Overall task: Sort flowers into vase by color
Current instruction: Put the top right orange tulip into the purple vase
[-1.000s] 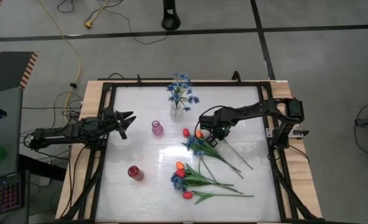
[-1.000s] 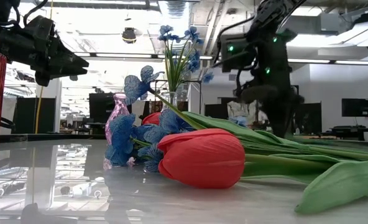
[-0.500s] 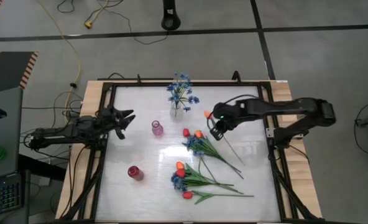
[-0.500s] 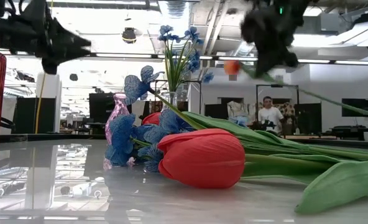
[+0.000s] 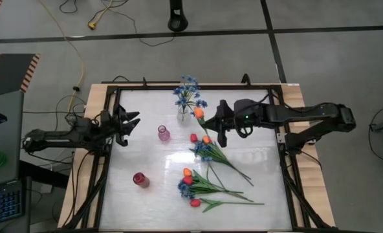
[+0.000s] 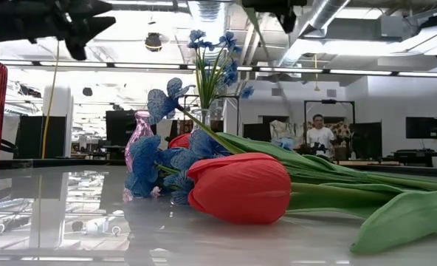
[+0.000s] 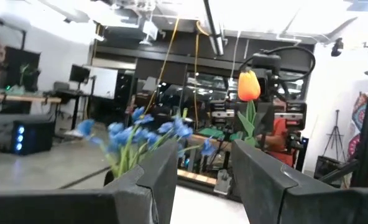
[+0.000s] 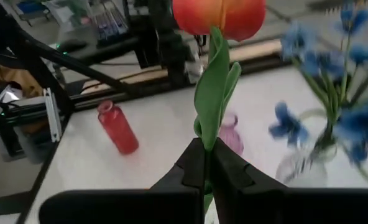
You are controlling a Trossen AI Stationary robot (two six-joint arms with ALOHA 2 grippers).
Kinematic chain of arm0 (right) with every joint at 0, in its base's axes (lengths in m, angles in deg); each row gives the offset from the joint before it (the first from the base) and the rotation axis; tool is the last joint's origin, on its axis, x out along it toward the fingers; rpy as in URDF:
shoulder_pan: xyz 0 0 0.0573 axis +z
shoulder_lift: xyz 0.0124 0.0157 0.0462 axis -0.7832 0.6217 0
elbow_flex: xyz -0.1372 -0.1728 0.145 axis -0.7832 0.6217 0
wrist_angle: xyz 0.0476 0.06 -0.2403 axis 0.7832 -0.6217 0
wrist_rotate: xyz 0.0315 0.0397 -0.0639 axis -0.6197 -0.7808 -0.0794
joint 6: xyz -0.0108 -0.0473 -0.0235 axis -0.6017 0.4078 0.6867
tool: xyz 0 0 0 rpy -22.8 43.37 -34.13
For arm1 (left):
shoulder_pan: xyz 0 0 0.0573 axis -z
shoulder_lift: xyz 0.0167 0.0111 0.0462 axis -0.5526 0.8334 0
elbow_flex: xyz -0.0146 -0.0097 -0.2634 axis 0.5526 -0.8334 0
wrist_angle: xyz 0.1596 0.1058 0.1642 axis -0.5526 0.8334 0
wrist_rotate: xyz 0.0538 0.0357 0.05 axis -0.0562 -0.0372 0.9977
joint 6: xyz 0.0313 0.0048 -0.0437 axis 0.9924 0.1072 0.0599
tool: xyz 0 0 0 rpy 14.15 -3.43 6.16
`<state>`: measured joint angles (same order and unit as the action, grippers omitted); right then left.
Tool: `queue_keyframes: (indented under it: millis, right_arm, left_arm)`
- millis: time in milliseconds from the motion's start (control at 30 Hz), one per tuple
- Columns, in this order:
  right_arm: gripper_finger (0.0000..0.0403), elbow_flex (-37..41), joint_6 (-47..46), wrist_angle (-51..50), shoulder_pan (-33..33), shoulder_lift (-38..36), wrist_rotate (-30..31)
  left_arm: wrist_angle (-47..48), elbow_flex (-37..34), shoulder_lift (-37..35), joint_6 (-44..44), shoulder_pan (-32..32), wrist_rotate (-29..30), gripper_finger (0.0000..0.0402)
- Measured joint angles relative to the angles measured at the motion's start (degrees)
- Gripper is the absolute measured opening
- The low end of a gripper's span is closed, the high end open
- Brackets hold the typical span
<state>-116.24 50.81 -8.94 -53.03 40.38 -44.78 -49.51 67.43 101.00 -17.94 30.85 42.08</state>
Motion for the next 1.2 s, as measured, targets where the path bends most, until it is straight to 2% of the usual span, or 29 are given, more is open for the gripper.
queue_keyframes:
  millis: [133, 300, 500, 767, 933, 1100, 1200]
  right_arm:
    - [0.004, 0.0, 3.2, 4.1, 0.0, 0.7, 0.0]
    - [0.004, 0.0, 5.9, 7.6, 0.0, 0.7, 0.0]
    - [0.004, 0.0, 6.3, 10.6, -0.2, 0.7, 0.0]
    - [0.004, 0.0, 8.5, 12.4, -0.2, 0.7, 0.0]
    - [0.004, 0.0, 9.3, 14.8, -0.2, 0.7, -0.1]
    - [0.004, 0.0, 10.5, 14.8, -0.2, 0.7, -0.1]
    - [0.004, 0.0, 11.7, 14.8, -0.2, 0.7, -0.1]
  left_arm:
    - [-9.3, 0.2, 9.1, 0.6, 0.0, -0.7, 0.0139]
    - [-14.5, 3.6, 21.0, 0.6, 0.0, -0.8, 0.0139]
    - [-15.1, 11.2, 34.2, 0.8, 0.0, -1.1, 0.0139]
    - [-15.0, 23.0, 49.1, 4.5, 0.0, -6.1, 0.0139]
    - [-15.0, 30.3, 57.2, 6.8, 0.0, -7.7, 0.0139]
    - [-14.8, 36.7, 64.1, 8.2, 0.0, -13.0, 0.0139]
    - [-13.9, 39.8, 67.1, 8.0, 0.0, -13.2, 0.0139]
